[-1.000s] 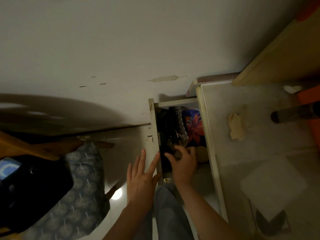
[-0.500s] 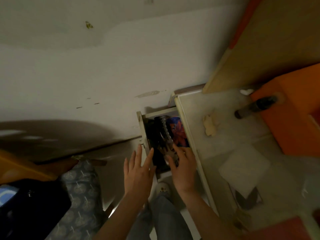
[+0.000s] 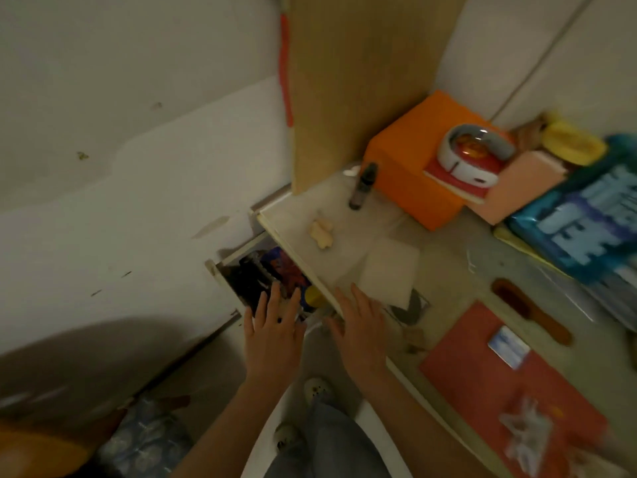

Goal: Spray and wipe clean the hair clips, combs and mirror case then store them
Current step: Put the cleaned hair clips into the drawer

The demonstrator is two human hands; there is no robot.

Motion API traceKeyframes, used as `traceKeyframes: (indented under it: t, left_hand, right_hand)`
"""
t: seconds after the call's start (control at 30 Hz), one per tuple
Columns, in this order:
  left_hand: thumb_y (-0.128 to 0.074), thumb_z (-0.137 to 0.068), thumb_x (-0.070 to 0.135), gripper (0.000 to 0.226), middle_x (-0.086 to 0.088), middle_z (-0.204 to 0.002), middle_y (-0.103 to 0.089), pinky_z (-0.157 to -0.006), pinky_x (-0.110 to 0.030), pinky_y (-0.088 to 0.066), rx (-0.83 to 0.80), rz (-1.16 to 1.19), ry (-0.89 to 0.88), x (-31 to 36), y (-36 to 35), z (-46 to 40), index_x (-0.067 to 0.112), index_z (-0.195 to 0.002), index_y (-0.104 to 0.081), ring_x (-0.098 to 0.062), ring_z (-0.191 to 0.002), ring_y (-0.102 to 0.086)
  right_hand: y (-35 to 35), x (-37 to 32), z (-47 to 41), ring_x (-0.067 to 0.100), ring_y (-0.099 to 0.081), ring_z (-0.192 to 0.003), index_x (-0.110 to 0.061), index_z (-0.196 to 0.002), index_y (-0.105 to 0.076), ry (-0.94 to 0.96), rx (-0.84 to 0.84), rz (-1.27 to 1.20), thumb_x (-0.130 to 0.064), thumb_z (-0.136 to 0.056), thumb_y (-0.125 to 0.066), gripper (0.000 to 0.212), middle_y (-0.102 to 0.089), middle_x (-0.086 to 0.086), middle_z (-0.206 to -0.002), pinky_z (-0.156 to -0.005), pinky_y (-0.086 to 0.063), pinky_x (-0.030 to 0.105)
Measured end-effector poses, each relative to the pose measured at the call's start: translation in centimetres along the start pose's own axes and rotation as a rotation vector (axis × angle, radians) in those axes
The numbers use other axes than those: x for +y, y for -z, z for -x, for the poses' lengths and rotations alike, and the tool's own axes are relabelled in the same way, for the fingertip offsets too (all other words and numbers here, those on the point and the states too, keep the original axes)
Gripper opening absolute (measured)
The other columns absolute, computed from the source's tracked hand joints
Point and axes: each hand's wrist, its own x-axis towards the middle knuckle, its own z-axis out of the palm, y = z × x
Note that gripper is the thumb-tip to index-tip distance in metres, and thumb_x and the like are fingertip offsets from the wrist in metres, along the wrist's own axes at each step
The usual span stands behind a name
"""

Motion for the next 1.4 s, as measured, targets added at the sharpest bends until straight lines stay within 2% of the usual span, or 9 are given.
traceKeyframes:
  t: [0.23,0.4,0.53,0.63,0.8,0.9,1.03,1.2,1.4]
  left_hand:
    - [-0.029,-0.101,0.045,0.056,-0.003,-0.161,0.002,-0.118,-0.046,0.002,-0.083,-0.043,-0.221,6.6,0.0,1.5,0.036,-0.151,-0.008,-0.027,-0.148,-0.001]
    - [-0.034,-0.101,0.043,0.059,-0.006,-0.161,0.004,-0.117,-0.049,-0.006,-0.121,-0.106,-0.417,12.3,-0.8,3.6,0.033,-0.151,-0.004,-0.028,-0.148,-0.004]
    - [-0.037,-0.101,0.039,0.055,-0.007,-0.161,-0.005,-0.117,-0.049,-0.008,-0.166,-0.084,-0.505,17.2,-2.0,5.6,0.032,-0.151,-0.016,-0.028,-0.148,-0.008]
    - [-0.041,-0.1,0.039,0.05,-0.009,-0.159,-0.014,-0.116,-0.05,-0.011,-0.185,-0.066,-0.542,21.2,-3.2,7.1,0.026,-0.147,-0.033,-0.031,-0.147,-0.013]
    - [-0.028,-0.1,0.049,0.061,-0.005,-0.161,0.0,-0.118,-0.046,0.004,-0.3,-0.132,-0.566,26.8,-6.2,10.0,0.032,-0.151,0.001,-0.026,-0.148,0.003]
    - [-0.028,-0.098,0.054,0.065,-0.002,-0.161,0.001,-0.118,-0.045,0.004,-0.339,-0.204,-0.547,29.5,-7.8,11.4,0.031,-0.152,0.001,-0.025,-0.148,0.002]
    - [-0.026,-0.097,0.055,0.065,-0.002,-0.161,-0.001,-0.119,-0.045,-0.005,-0.355,-0.227,-0.506,31.5,-9.2,12.3,0.034,-0.151,0.004,-0.023,-0.148,-0.002]
    - [-0.029,-0.097,0.056,0.069,-0.002,-0.161,-0.002,-0.12,-0.042,-0.009,-0.389,-0.273,-0.531,32.2,-10.3,12.4,0.031,-0.151,0.007,-0.023,-0.148,-0.003]
    - [-0.033,-0.098,0.051,0.066,0.003,-0.159,-0.017,-0.119,-0.039,-0.016,-0.43,-0.184,-0.56,32.2,-11.3,12.1,0.035,-0.151,0.003,-0.019,-0.146,-0.017]
  right_hand:
    - [4.5,6.1,6.1,0.024,-0.025,-0.14,-0.03,-0.147,-0.029,-0.219,0.091,0.048,-0.039,-0.098,-0.045,0.052,-0.022,0.0,-0.156,-0.111,-0.024,0.038]
    - [7.4,11.0,10.4,0.035,-0.057,-0.118,-0.011,-0.125,-0.061,-0.388,0.278,0.051,-0.028,-0.085,-0.069,0.044,-0.059,0.015,-0.129,-0.1,-0.043,0.047]
    - [8.2,16.5,14.2,0.026,-0.031,-0.14,-0.02,-0.143,-0.041,-0.482,0.216,0.016,-0.035,-0.096,-0.051,0.05,-0.037,0.006,-0.15,-0.117,-0.014,0.045]
    - [9.2,20.7,16.8,0.027,-0.019,-0.145,-0.024,-0.148,-0.03,-0.541,0.217,0.001,-0.038,-0.098,-0.046,0.054,-0.029,0.004,-0.154,-0.118,-0.007,0.043]
    - [10.9,26.7,20.5,0.029,-0.031,-0.139,-0.02,-0.145,-0.037,-0.622,0.205,-0.04,-0.035,-0.096,-0.05,0.052,-0.036,0.007,-0.15,-0.113,-0.021,0.044]
    - [11.3,29.6,21.9,0.032,-0.039,-0.133,-0.022,-0.143,-0.041,-0.641,0.214,-0.023,-0.035,-0.094,-0.056,0.053,-0.042,0.009,-0.146,-0.109,-0.029,0.046]
    - [10.9,33.0,22.9,0.026,-0.02,-0.142,-0.027,-0.151,-0.017,-0.641,0.085,-0.026,-0.044,-0.098,-0.04,0.06,-0.022,0.002,-0.157,-0.115,-0.016,0.042]
    - [11.2,34.3,23.3,0.024,-0.012,-0.146,-0.029,-0.152,-0.013,-0.663,0.01,-0.057,-0.048,-0.097,-0.043,0.065,-0.006,0.0,-0.16,-0.117,-0.007,0.043]
    - [10.5,34.7,23.1,0.027,-0.016,-0.144,-0.027,-0.15,-0.016,-0.705,-0.034,-0.107,-0.052,-0.092,-0.051,0.072,-0.006,0.005,-0.159,-0.116,-0.022,0.044]
